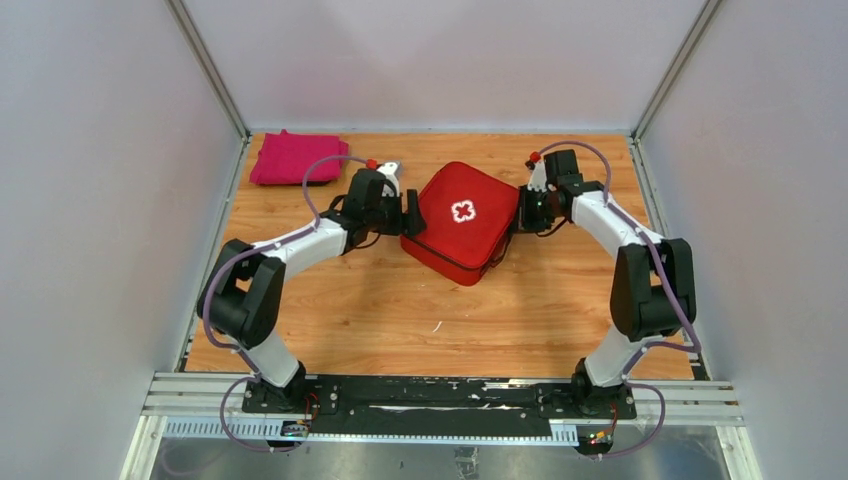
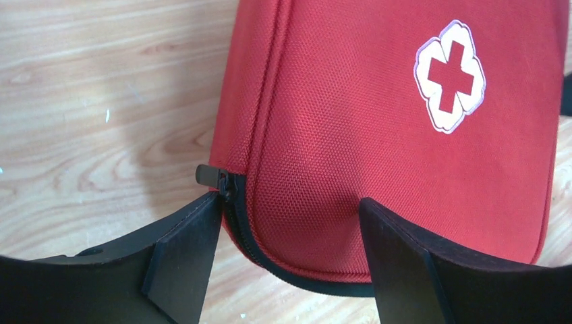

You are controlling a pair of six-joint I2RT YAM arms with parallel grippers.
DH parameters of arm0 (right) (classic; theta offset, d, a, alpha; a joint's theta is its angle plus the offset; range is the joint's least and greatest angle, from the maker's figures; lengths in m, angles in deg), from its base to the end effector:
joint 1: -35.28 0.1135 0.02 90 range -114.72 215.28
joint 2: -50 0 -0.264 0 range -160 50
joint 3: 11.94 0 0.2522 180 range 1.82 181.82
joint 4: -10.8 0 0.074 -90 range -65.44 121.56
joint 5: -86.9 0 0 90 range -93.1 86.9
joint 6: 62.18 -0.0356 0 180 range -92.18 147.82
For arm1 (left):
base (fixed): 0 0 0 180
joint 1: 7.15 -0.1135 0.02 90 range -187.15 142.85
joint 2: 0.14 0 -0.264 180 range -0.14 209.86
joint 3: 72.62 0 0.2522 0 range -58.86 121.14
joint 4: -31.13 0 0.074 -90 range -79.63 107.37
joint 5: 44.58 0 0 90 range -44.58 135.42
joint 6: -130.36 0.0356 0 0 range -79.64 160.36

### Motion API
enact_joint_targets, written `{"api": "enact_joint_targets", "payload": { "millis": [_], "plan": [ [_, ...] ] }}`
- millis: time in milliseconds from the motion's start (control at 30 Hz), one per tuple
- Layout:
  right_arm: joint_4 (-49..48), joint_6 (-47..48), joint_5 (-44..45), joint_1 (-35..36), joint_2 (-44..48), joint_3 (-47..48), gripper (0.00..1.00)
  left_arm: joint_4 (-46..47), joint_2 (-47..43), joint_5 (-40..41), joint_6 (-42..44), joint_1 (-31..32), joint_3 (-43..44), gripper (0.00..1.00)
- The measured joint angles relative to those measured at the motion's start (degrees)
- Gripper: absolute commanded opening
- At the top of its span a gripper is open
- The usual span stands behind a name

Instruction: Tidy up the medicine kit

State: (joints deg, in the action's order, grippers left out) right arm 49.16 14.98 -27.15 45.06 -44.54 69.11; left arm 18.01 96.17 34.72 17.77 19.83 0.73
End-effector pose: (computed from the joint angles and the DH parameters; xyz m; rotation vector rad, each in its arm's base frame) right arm 0.3444 0.0741 0.2341 -0.1166 2.4889 0.6876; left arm 0.3261 -0.1734 0.2133 0.1951 2.2657 -0.6775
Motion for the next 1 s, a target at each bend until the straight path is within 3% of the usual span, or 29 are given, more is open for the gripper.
{"api": "enact_joint_targets", "payload": {
  "millis": [267, 467, 733, 900, 1000],
  "plan": [
    [2.2, 4.0, 0.1, 3.7, -7.9, 10.2, 0.0, 2.7, -11.4, -0.2, -2.6, -0.2, -12.8, 0.78],
    [3.8, 9.5, 0.2, 8.7, -14.4, 19.1, 0.0, -1.8, -23.2, 2.4, -3.5, 1.9, -21.1, 0.83],
    [6.2, 15.7, -0.8, 12.4, -18.3, 24.4, 0.0, -17.0, -36.1, 11.3, -1.1, 5.0, -20.7, 0.88],
    [6.8, 17.1, -1.7, 12.4, -18.7, 24.8, 0.0, -20.0, -38.0, 15.3, 4.4, 6.0, -17.0, 0.88],
    [6.8, 17.3, -1.8, 12.4, -18.7, 24.8, 0.0, -19.8, -37.0, 16.8, 10.2, 10.1, -15.0, 0.88]
  ]
}}
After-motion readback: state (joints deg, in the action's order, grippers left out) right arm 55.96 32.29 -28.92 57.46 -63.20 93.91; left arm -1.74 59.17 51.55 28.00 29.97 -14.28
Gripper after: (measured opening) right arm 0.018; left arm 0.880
